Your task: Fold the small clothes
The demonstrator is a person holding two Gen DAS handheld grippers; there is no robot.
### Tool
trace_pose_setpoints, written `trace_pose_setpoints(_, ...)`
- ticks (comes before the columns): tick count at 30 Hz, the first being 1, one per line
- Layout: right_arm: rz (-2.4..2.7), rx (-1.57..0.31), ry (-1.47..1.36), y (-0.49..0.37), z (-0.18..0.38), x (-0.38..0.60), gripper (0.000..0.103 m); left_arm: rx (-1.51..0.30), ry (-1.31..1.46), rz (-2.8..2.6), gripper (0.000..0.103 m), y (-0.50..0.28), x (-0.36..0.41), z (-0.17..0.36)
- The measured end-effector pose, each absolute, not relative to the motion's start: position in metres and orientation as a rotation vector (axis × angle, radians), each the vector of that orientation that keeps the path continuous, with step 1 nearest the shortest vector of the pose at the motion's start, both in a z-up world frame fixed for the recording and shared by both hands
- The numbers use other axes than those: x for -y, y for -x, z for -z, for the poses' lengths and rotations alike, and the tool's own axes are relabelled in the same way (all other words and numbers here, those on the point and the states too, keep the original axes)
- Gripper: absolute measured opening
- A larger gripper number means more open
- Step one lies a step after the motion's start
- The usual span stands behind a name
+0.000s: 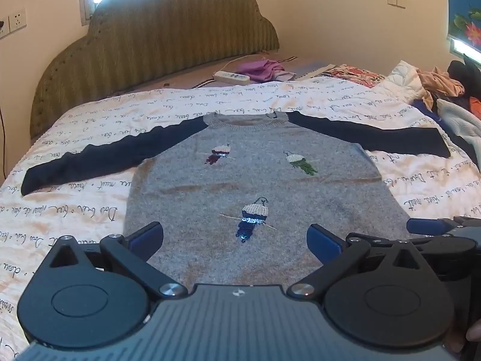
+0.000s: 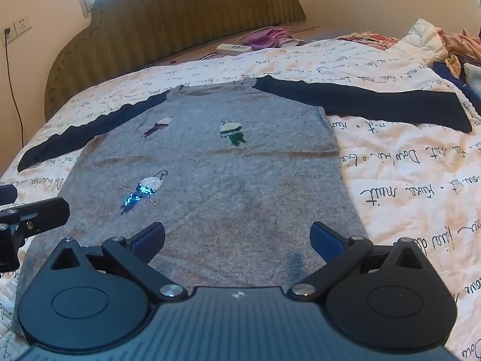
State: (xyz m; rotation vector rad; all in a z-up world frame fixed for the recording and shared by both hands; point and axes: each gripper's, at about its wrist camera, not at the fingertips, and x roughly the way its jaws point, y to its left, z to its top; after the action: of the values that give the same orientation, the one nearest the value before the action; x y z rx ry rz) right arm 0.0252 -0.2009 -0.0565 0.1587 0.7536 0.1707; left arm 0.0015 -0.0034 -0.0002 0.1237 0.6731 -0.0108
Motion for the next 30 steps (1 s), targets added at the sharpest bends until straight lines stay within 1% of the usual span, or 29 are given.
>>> trace_pose_setpoints(2, -0.170, -0.753, -0.163, -0.025, 0.057, 0.202, 0.103, -0.660, -0.118, 0.008, 0.103, 0.002, 0.005, -0.001)
trace_pose_setpoints(5, -0.169, -0.757, -0.161, -0.024, 0.057, 0.203, 0.103, -0.686, -0.080, 0.016, 0.103, -0.001, -0.001, -0.001)
trace_pose_setpoints(12, -0.166, -0.762, -0.159, -0.026, 0.056, 0.199, 0.103, -0.757, -0.057, -0.017, 0.103, -0.011, -0.013, 0.018)
trace_pose_setpoints(15, -0.159, -0.762, -0.165, -0.026, 0.056, 0.196, 0.103, -0.795, -0.059, -0.036, 0.103, -0.017, -0.016, 0.032)
trace_pose_setpoints(23, -0.162, -0.776, -0.170, -0.029, 0.067, 0.208, 0.103, -0.992, -0.040, -0.074, 0.103, -0.034, -0.027, 0.086)
trace_pose_setpoints(30, -0.165, -0.794, -0.176, -0.031, 0.073, 0.207, 0.103, -0.992, 0.016, -0.088, 0.103, -0.031, -0.034, 0.090)
